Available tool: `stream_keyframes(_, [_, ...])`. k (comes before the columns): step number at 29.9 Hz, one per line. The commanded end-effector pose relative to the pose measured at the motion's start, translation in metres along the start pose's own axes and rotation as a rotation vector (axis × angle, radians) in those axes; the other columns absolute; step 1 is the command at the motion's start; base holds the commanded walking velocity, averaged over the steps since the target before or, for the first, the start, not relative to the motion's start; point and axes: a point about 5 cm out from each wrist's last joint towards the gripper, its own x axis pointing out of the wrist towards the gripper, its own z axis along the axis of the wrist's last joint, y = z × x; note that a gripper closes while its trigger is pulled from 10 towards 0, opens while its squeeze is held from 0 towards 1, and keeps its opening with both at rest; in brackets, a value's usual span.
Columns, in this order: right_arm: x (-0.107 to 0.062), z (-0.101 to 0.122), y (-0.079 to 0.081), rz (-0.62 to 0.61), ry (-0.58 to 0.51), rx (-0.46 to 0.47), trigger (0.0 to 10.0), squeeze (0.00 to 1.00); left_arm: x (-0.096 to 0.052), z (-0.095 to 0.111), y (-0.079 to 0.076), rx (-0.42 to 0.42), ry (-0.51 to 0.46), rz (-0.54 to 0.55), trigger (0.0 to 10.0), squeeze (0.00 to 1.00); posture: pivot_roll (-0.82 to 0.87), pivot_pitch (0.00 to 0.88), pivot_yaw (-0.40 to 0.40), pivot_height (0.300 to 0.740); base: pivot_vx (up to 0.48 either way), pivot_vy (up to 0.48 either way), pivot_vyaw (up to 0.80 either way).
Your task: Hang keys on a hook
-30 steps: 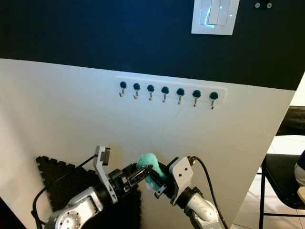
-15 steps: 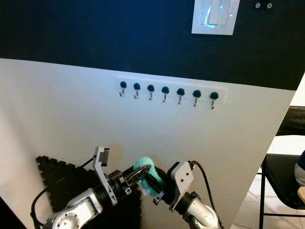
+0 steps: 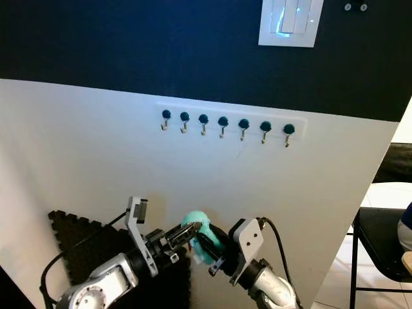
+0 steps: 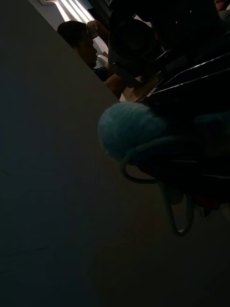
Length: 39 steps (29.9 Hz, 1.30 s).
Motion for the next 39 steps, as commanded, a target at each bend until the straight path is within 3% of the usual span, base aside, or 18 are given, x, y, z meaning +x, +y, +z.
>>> stream_keyframes(1, [0.005, 0.000, 0.004, 0.019, -0.011, 0.008, 10.0, 0.00, 0.005, -0.004, -0.007, -0.010, 0.029, -0.039, 0.0, 0.00, 0.05, 0.019, -0.005, 0.740, 0.000, 0.000, 0.00])
stream_keyframes(9, [0.004, -0.001, 0.003, 0.013, -0.010, 0.042, 10.0, 0.01, 0.005, -0.003, -0.006, -0.010, 0.024, -0.035, 0.0, 0.00, 0.05, 0.019, -0.003, 0.740, 0.000, 0.000, 0.00])
stream_keyframes(10, [0.004, -0.001, 0.003, 0.011, -0.013, 0.059, 10.0, 1.00, 0.005, -0.003, -0.006, -0.009, 0.023, -0.034, 0.0, 0.00, 0.05, 0.017, -0.002, 0.740, 0.000, 0.000, 0.00])
stream_keyframes(18, [0.003, -0.001, 0.002, 0.010, -0.017, 0.076, 10.0, 1.00, 0.005, -0.001, -0.005, -0.006, 0.019, -0.033, 0.0, 0.00, 0.05, 0.013, -0.004, 0.740, 0.000, 0.000, 0.00])
stream_keyframes(19, [0.002, -0.004, 0.002, 0.001, 0.005, 0.057, 10.0, 0.00, 0.005, 0.001, -0.004, 0.010, 0.006, -0.023, 0.0, 0.00, 0.05, 0.004, -0.009, 0.740, 0.000, 0.000, 0.00])
stream_keyframes(22, [0.000, -0.007, 0.001, -0.011, 0.032, 0.035, 10.0, 0.00, 0.006, 0.003, -0.003, 0.035, -0.005, -0.005, 0.0, 0.00, 0.05, 0.004, -0.009, 0.740, 0.000, 0.000, 0.00])
stream_keyframes(25, [-0.014, -0.020, -0.001, -0.048, 0.103, 0.037, 10.0, 0.00, 0.005, 0.008, 0.004, 0.104, -0.014, 0.050, 0.0, 0.00, 0.05, 0.000, -0.013, 0.740, 0.000, 0.000, 0.00])
stream_keyframes(27, [-0.032, -0.037, -0.001, -0.091, 0.184, 0.063, 10.0, 0.00, 0.003, 0.009, 0.012, 0.193, 0.011, 0.106, 0.0, 0.00, 0.05, 0.000, -0.010, 0.740, 0.000, 0.000, 0.00])
stream_keyframes(28, [-0.032, -0.037, -0.001, -0.091, 0.184, 0.063, 10.0, 0.00, 0.003, 0.009, 0.012, 0.193, 0.011, 0.106, 0.0, 0.00, 0.05, 0.000, -0.010, 0.740, 0.000, 0.000, 0.00])
stream_keyframes(30, [-0.057, -0.059, -0.003, -0.163, 0.294, 0.108, 10.0, 0.00, 0.000, 0.004, 0.018, 0.377, 0.129, 0.131, 0.0, 0.00, 0.05, 0.000, -0.008, 0.740, 0.000, 0.000, 0.00])
stream_keyframes(33, [-0.057, -0.059, -0.003, -0.163, 0.294, 0.108, 10.0, 0.00, 0.000, 0.004, 0.018, 0.377, 0.129, 0.131, 0.0, 0.00, 0.05, 0.000, -0.008, 0.740, 0.000, 0.000, 0.00])
stream_keyframes(34, [-0.070, -0.070, -0.003, -0.201, 0.355, 0.135, 10.0, 0.00, -0.003, -0.001, 0.022, 0.512, 0.239, 0.136, 0.0, 0.00, 0.05, 0.000, -0.007, 0.740, 0.000, 0.000, 0.00])
stream_keyframes(36, [-0.070, -0.070, -0.003, -0.201, 0.355, 0.135, 10.0, 0.00, -0.003, -0.001, 0.022, 0.512, 0.239, 0.136, 0.0, 0.00, 0.05, 0.000, -0.007, 0.740, 0.000, 0.000, 0.00])
stream_keyframes(37, [-0.083, -0.080, -0.001, -0.240, 0.410, 0.169, 10.0, 0.00, -0.010, -0.010, 0.029, 0.668, 0.400, 0.125, 0.0, 0.00, 0.05, 0.000, -0.005, 0.740, 0.000, 0.000, 0.00])
stream_keyframes(38, [-0.096, -0.088, 0.002, -0.276, 0.458, 0.204, 10.0, 0.00, -0.015, -0.015, 0.034, 0.743, 0.482, 0.123, 1.5, 0.00, 0.05, 0.002, -0.002, 0.740, 0.000, 0.000, 0.00])
stream_keyframes(39, [-0.096, -0.088, 0.002, -0.276, 0.458, 0.204, 10.0, 0.00, -0.015, -0.015, 0.034, 0.743, 0.482, 0.123, 1.5, 0.00, 0.05, 0.002, -0.002, 0.740, 0.000, 0.000, 0.00])
